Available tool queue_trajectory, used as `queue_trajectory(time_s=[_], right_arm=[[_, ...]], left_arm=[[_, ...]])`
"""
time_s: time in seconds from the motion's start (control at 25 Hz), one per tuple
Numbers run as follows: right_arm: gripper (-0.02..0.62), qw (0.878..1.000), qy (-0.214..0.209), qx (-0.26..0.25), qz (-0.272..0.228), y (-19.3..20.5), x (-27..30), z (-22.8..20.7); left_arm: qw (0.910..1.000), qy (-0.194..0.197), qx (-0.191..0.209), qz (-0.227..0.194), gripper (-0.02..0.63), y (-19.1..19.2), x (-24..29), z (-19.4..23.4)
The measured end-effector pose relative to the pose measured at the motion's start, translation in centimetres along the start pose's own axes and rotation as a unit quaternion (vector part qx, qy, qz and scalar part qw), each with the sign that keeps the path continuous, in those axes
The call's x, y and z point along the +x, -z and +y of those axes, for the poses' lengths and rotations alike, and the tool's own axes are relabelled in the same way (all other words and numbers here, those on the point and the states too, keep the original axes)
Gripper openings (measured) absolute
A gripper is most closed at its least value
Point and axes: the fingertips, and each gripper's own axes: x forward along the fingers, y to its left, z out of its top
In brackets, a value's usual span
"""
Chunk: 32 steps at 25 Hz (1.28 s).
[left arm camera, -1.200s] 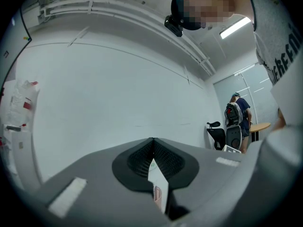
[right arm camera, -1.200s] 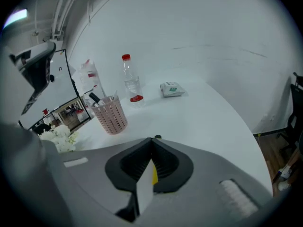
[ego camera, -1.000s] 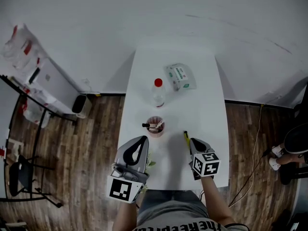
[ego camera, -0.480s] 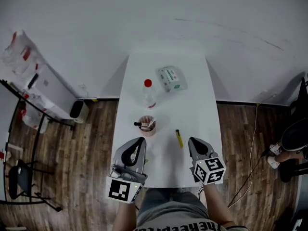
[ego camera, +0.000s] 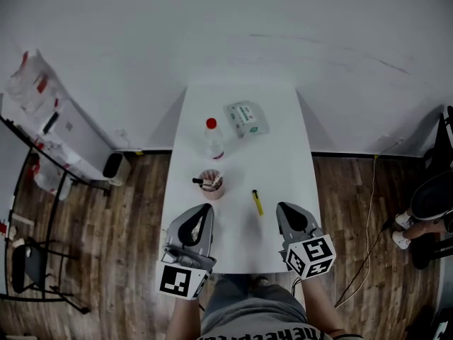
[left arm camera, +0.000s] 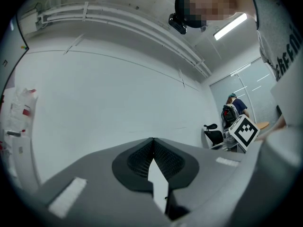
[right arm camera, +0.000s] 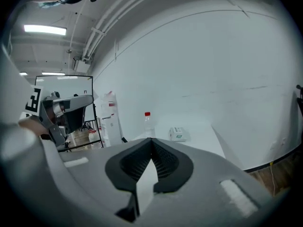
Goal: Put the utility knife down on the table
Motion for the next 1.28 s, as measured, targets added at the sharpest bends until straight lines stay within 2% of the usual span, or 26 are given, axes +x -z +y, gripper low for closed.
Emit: queue_trajectory(time_s=[0.44,1.28], right_arm=[[0.002,0.998,-0.012,-0.013,-0.06,-3.9,-3.9,1.1],[-0.003,0.988,-0.046,-0.049,-0.136,-8.4,-10.0,2.8]], left_arm=[[0.9999,-0.003,0.007,-0.01,0.015,-1.1,-1.2,-2.0],[0.9992,-0.029,0.019,-0.022,0.015,-2.7,-3.5,-4.5]])
